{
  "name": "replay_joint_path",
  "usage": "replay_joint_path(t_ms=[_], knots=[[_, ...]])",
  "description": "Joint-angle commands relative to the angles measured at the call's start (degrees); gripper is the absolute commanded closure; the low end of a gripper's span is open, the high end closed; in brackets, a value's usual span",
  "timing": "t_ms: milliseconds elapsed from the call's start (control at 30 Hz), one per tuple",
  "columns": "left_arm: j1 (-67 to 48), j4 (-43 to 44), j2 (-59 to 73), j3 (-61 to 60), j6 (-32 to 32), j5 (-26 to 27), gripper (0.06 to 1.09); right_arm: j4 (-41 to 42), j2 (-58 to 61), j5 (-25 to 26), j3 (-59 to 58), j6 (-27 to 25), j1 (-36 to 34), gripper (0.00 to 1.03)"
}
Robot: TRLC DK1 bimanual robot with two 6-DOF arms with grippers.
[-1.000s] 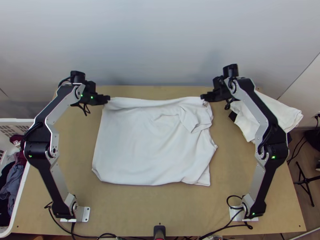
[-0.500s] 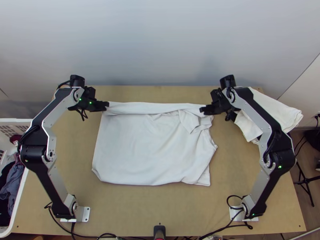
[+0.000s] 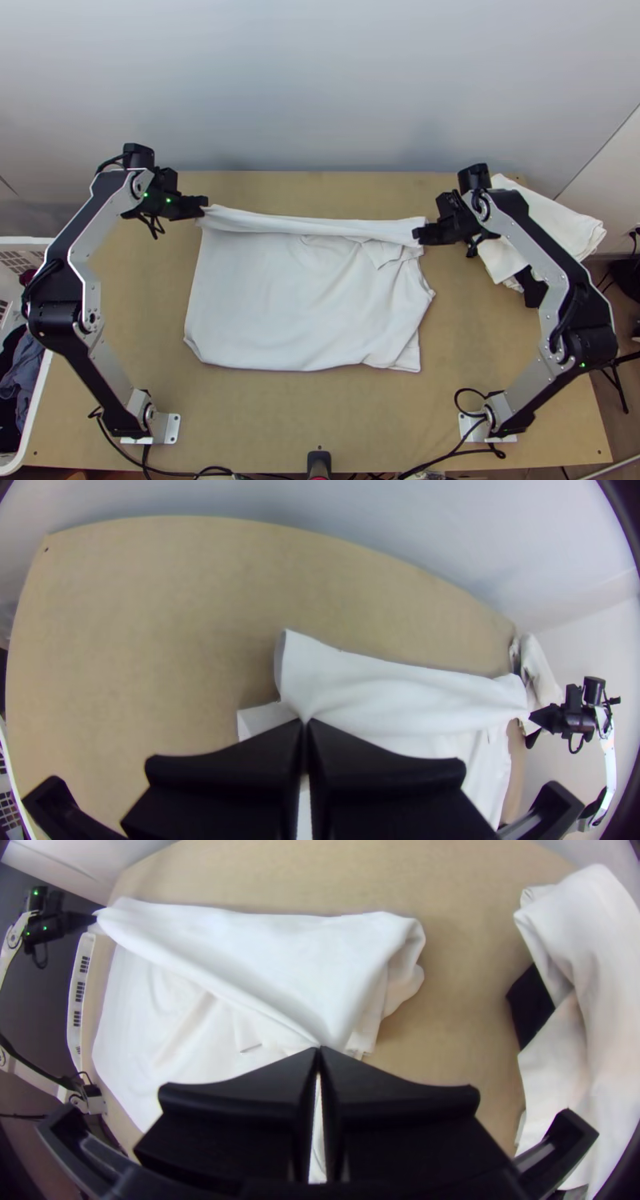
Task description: Fold the t-shirt
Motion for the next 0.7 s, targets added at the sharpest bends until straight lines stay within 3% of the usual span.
replay_joint_path(t_ms=[0, 433, 567, 600, 667], knots=[[0.2, -0.4, -1.7, -4.3, 0.4, 0.5, 1.05, 0.2, -2.6, -0.9, -5.2, -0.1, 0.6, 1.00], [-0.1, 4.0, -0.7, -11.3, 1.8, -0.7, 1.05, 2.5, -0.5, -0.8, -11.8, -1.5, 1.6, 1.00], [-0.2, 4.1, -0.4, -11.7, 1.8, -1.0, 1.04, 3.6, 0.4, -0.7, -12.7, -1.6, 1.9, 0.94], [-0.3, 4.1, -0.4, -11.6, 1.8, -1.0, 1.00, 3.8, 0.5, -0.7, -12.7, -1.5, 1.9, 0.91], [-0.4, 4.1, -0.6, -11.6, 1.8, -1.0, 0.78, 4.4, 0.8, -0.7, -12.5, -1.4, 1.8, 0.85]])
